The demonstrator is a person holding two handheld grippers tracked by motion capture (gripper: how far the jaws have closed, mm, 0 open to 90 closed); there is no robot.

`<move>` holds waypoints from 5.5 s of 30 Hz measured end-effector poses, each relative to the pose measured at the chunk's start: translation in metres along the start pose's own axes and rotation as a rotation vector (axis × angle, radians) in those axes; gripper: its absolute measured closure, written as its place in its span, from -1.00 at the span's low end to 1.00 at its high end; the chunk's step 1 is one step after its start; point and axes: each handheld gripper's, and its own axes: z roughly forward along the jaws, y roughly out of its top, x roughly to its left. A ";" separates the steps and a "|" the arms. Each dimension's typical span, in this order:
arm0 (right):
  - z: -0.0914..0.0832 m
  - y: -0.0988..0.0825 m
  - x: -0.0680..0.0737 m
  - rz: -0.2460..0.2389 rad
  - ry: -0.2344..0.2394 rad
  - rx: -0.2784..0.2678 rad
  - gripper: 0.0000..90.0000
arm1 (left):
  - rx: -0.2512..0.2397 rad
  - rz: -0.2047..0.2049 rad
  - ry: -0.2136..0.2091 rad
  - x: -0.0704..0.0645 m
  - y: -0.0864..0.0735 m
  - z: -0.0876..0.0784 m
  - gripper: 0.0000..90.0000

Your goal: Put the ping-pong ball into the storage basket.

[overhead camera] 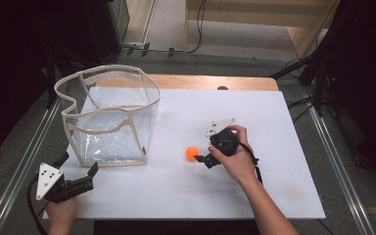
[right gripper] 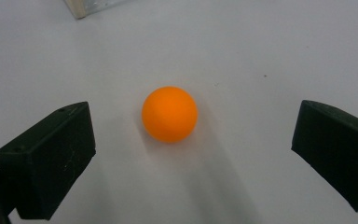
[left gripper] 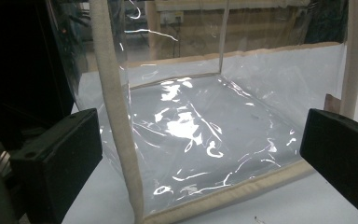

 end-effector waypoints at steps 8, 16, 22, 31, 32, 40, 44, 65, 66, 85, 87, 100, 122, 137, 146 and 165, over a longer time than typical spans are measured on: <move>0.010 0.001 0.000 -0.014 0.013 0.031 -1.00 | 0.000 0.000 -0.001 0.000 0.000 0.000 -1.00; 0.020 0.004 0.002 -0.025 0.016 0.057 -1.00 | 0.000 0.000 -0.002 0.000 0.000 0.000 -1.00; 0.027 0.007 0.004 -0.035 0.029 0.082 -1.00 | 0.000 0.000 -0.002 0.000 0.000 0.000 -1.00; 0.035 0.010 0.007 -0.046 0.042 0.112 -1.00 | 0.000 0.000 -0.003 0.000 0.000 0.000 -1.00; 0.037 0.011 0.008 -0.051 0.046 0.115 -1.00 | 0.001 0.001 -0.003 0.000 0.000 0.000 -1.00; 0.043 0.012 0.010 -0.059 0.028 0.131 -0.75 | 0.001 0.000 -0.004 0.000 0.000 0.000 -1.00; 0.044 0.013 0.010 -0.058 0.039 0.137 -0.75 | 0.001 0.000 -0.004 0.000 0.000 0.000 -1.00; 0.057 0.011 0.009 -0.045 0.065 0.200 0.05 | 0.002 0.000 -0.004 0.000 0.000 0.000 -1.00; 0.057 0.011 0.008 -0.039 0.072 0.199 0.05 | 0.002 0.000 -0.004 0.000 0.000 0.000 -1.00; 0.047 0.018 0.003 -0.041 0.114 0.176 0.05 | 0.002 -0.001 -0.004 0.000 0.000 0.000 -1.00; 0.045 0.019 0.003 -0.039 0.115 0.172 0.05 | 0.002 -0.001 -0.004 0.000 0.000 0.000 -1.00; 0.041 0.025 0.002 -0.054 0.128 0.168 0.05 | 0.003 -0.001 -0.005 0.001 0.000 0.000 -1.00; 0.027 0.038 -0.002 -0.067 0.150 0.146 0.05 | 0.002 -0.001 -0.006 0.000 0.000 0.000 -1.00; 0.018 0.055 -0.003 -0.083 0.150 0.127 0.05 | 0.002 0.000 -0.010 0.000 0.000 0.000 -1.00; 0.012 0.065 -0.004 -0.094 0.148 0.116 0.05 | 0.002 0.000 -0.010 0.000 0.000 0.000 -1.00; 0.002 0.085 -0.005 -0.121 0.156 0.103 0.05 | 0.002 -0.001 -0.013 0.001 0.000 0.000 -1.00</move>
